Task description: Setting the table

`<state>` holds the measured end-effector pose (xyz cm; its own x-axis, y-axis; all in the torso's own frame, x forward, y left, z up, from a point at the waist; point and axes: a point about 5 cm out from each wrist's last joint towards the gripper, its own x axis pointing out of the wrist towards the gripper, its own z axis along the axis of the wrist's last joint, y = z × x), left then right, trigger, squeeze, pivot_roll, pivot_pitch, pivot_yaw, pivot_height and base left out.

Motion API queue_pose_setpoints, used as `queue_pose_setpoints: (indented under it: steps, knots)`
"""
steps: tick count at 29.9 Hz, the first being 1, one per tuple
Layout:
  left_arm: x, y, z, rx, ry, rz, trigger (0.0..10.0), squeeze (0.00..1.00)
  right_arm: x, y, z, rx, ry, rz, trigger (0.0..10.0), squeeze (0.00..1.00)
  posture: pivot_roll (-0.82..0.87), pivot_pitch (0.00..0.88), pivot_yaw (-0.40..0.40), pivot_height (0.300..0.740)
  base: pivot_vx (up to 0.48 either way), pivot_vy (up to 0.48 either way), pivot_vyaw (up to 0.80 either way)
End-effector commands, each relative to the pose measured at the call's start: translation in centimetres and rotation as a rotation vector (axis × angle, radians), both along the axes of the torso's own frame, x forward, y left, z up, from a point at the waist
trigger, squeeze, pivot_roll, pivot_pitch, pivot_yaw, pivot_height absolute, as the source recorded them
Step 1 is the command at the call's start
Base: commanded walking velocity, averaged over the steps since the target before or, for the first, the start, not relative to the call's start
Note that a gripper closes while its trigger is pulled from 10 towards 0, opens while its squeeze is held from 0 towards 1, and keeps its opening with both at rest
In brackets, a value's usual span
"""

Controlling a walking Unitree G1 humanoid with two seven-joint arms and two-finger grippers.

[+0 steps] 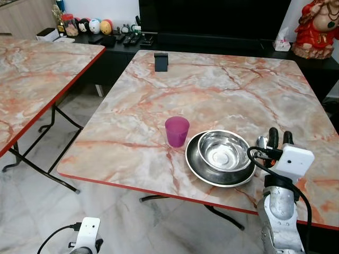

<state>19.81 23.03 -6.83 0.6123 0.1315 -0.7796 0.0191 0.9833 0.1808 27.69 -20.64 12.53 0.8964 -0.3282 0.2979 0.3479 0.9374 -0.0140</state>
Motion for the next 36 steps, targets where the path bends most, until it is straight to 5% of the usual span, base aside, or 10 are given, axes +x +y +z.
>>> queue_pose_setpoints:
  steps: [1, 15, 27, 36]
  knots:
    - [-0.3, 0.4, -0.1, 0.011, 0.019, -0.008, 10.0, 0.0, 0.2, 0.5, 0.4, 0.006, -0.026, 0.011, 10.0, 0.0, 0.06, 0.0, 0.037, 0.74, 0.0, 0.0, 0.0]
    - [-2.5, 4.7, 0.3, 0.015, 0.033, 0.111, 10.0, 0.0, 1.3, 1.9, 0.8, 0.02, -0.031, 0.062, 10.0, 0.0, 0.1, 0.0, -0.019, 0.74, 0.0, 0.0, 0.0]
    - [-2.1, 1.4, -0.7, -0.028, 0.026, 0.107, 10.0, 0.0, 1.6, 2.0, 1.0, 0.031, -0.034, 0.071, 10.0, 0.0, 0.11, 0.0, -0.029, 0.74, 0.0, -0.031, 0.0]
    - [-1.7, 1.8, -0.4, -0.027, 0.016, 0.112, 10.0, 0.0, 1.7, 2.1, 0.8, 0.037, -0.03, 0.072, 10.0, 0.0, 0.12, 0.0, -0.024, 0.74, 0.0, 0.0, 0.0]
